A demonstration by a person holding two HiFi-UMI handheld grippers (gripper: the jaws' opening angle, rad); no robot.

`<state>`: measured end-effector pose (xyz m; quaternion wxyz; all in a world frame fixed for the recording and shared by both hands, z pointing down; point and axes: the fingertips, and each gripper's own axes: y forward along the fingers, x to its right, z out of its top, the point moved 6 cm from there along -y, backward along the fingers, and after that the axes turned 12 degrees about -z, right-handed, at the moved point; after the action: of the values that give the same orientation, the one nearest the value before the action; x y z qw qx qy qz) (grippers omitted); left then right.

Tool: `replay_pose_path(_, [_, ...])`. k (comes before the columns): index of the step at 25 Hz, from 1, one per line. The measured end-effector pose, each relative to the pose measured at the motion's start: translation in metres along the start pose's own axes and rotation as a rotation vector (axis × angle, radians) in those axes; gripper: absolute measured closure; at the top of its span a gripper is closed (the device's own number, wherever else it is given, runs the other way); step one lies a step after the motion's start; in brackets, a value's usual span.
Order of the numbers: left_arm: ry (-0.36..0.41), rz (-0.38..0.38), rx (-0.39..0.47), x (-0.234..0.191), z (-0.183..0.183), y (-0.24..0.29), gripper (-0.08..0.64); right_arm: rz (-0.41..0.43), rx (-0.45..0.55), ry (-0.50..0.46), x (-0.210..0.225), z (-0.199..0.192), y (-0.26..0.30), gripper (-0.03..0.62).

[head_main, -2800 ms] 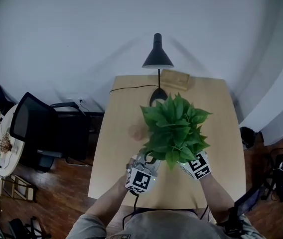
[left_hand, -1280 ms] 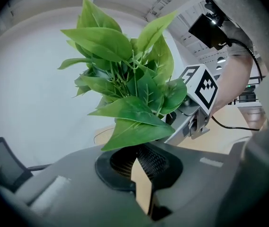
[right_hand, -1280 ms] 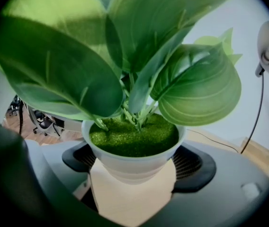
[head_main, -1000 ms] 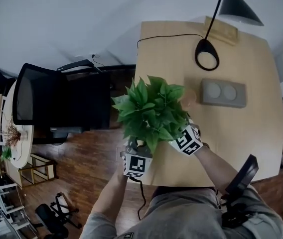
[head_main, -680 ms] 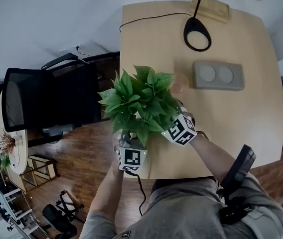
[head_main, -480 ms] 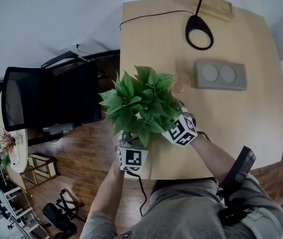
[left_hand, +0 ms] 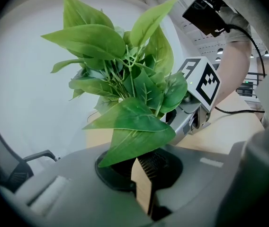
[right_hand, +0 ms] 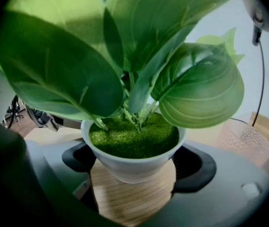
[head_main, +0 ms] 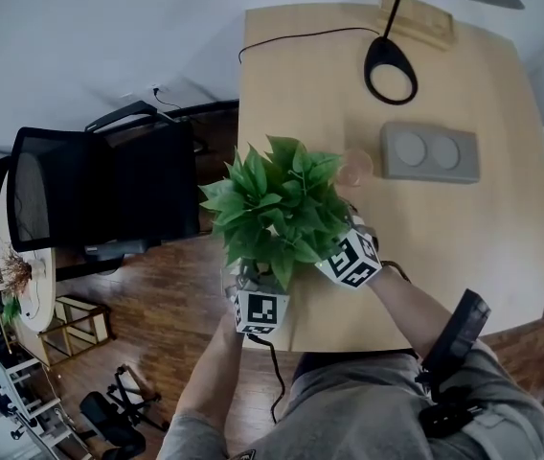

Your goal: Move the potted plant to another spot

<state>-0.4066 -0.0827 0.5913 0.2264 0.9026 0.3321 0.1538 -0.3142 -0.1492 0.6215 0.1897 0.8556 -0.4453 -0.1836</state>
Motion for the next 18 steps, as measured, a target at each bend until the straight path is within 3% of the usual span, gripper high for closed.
replay_pose_path(12, [-0.004,0.010,0.005,0.001,-0.003,0.000,0.558,0.008,0.000,-0.006,0.000,-0.001,0.001,0.091])
replay_pose_path(18, [-0.065,0.038,0.007,0.002,-0.013,-0.010,0.558,0.006,-0.011,0.007,0.000,-0.002,-0.005,0.086])
